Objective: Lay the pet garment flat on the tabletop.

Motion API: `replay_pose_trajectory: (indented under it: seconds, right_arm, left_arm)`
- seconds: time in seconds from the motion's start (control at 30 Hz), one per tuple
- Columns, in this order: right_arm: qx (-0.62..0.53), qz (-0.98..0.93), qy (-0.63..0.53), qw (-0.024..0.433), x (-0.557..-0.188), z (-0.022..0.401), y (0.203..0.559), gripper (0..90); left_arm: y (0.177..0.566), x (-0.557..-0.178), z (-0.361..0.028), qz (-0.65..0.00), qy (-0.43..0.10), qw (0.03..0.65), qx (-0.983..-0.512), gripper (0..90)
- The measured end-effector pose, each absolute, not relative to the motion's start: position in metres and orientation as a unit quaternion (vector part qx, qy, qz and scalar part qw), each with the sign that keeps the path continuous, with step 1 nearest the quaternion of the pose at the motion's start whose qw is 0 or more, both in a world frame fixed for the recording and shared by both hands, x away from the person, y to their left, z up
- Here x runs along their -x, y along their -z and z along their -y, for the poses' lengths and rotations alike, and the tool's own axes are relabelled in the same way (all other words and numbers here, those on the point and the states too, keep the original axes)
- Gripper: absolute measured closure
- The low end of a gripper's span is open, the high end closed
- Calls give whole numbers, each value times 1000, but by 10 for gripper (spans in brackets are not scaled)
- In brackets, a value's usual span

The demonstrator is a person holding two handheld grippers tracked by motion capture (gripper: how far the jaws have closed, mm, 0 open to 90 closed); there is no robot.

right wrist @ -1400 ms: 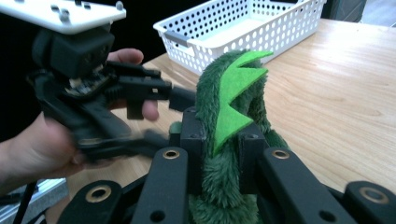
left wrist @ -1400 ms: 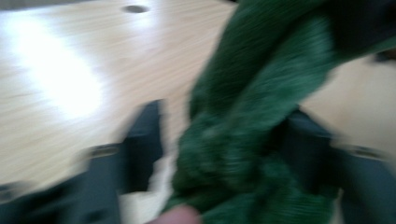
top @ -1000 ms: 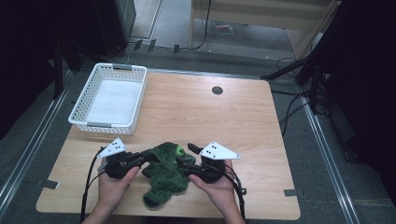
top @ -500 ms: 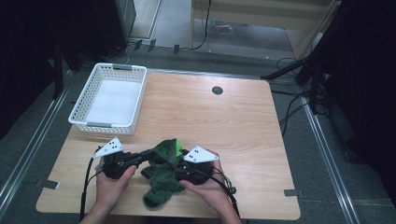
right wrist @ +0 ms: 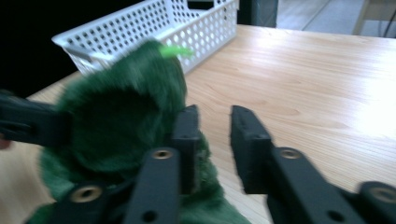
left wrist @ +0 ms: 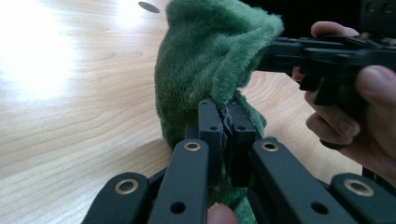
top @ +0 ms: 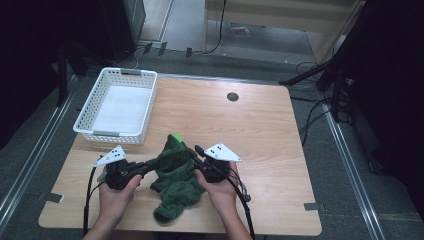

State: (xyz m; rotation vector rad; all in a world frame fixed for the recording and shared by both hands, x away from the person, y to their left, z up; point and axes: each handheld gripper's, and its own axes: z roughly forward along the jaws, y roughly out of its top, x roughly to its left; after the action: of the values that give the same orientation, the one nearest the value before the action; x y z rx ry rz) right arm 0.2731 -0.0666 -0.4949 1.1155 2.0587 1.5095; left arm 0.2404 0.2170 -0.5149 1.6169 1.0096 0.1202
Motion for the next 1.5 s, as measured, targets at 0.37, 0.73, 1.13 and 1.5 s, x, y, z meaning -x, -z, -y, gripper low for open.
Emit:
replay_pose_trajectory:
  seconds: [0.37, 0.73, 1.13, 1.5]
  right_arm:
    - [-355, -728, -571, 134, -263, 66, 515, 344]
    - [-371, -734, -540, 179, -286, 62, 495, 861]
    - [-287, -742, -537, 280, -237, 101, 451, 678]
    - [-368, -735, -546, 162, -262, 115, 496, 518]
  left_arm:
    - [515, -241, -217, -433, -45, 582, -687, 874]
    - [509, -237, -213, -413, -31, 597, -687, 874]
    - [489, -231, -202, -377, 14, 643, -666, 882]
    - [518, -243, -212, -437, 36, 622, -649, 882]
